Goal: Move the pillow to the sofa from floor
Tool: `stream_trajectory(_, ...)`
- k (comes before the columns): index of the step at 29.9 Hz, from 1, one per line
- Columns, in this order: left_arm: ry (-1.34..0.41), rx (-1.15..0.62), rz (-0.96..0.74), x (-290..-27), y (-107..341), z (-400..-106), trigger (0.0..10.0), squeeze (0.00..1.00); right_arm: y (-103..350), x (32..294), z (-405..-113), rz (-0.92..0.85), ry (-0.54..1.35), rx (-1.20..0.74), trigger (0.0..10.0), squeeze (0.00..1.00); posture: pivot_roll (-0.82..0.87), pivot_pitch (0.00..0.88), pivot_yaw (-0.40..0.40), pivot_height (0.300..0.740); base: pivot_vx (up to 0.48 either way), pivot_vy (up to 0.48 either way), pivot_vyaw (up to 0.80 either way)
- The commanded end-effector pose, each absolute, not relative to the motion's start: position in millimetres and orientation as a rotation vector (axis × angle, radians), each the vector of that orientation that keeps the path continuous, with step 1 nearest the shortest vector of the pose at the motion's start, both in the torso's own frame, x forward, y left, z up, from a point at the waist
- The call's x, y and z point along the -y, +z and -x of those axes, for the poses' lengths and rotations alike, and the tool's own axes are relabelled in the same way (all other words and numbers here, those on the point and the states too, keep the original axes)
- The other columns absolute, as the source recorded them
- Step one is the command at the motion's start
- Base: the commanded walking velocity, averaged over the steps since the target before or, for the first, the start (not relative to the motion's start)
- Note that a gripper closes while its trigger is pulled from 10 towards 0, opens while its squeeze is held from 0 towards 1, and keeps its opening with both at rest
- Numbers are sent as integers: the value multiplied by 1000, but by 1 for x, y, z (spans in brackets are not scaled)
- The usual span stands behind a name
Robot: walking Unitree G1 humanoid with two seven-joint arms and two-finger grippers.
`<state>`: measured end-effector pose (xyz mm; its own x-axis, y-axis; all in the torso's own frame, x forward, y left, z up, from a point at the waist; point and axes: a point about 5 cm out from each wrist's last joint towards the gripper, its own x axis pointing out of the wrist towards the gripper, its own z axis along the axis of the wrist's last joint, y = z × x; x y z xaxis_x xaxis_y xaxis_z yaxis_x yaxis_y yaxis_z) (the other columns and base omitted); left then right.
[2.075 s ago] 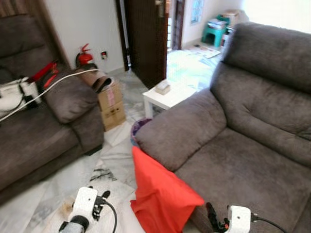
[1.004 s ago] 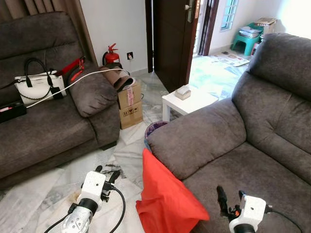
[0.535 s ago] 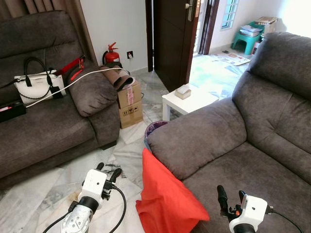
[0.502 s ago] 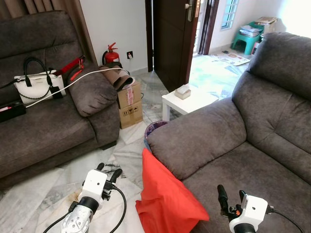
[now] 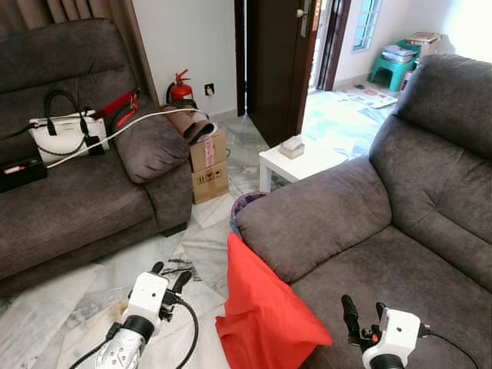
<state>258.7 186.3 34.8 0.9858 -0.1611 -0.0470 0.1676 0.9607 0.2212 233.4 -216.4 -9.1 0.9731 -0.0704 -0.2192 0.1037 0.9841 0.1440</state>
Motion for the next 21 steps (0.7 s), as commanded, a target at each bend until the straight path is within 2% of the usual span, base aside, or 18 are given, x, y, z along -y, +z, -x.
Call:
stream_trajectory(1,-166,-46,-232,-188,33,-257,10000,0,-10,214,-233,-146,-72,-223,10000,0,-78,4,54,671,0,0,0)
stream_trajectory(21,-159,-47,-226,-187,33,-258,10000,0,-7,213,-239,-127,-55,-225,10000,0,-72,22,44,671,0,0,0)
